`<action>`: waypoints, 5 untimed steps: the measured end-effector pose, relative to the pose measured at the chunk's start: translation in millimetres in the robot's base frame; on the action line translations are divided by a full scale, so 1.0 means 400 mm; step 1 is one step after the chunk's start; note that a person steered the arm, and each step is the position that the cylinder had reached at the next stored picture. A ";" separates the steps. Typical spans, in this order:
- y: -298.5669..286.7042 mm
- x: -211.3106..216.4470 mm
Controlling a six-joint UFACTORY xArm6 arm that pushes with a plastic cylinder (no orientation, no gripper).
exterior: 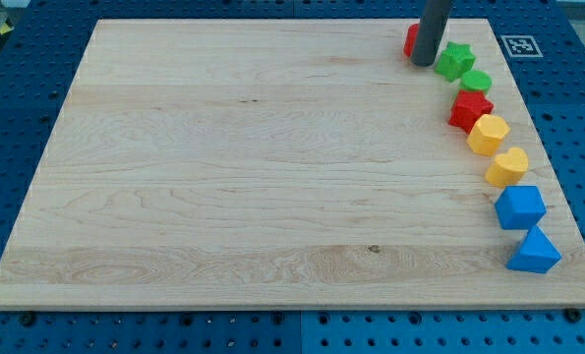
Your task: Slide red circle to top right
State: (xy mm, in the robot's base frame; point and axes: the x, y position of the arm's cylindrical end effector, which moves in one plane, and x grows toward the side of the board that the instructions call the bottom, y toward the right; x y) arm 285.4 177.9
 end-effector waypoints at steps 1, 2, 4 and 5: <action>-0.017 0.000; -0.081 -0.026; -0.164 -0.085; -0.147 -0.085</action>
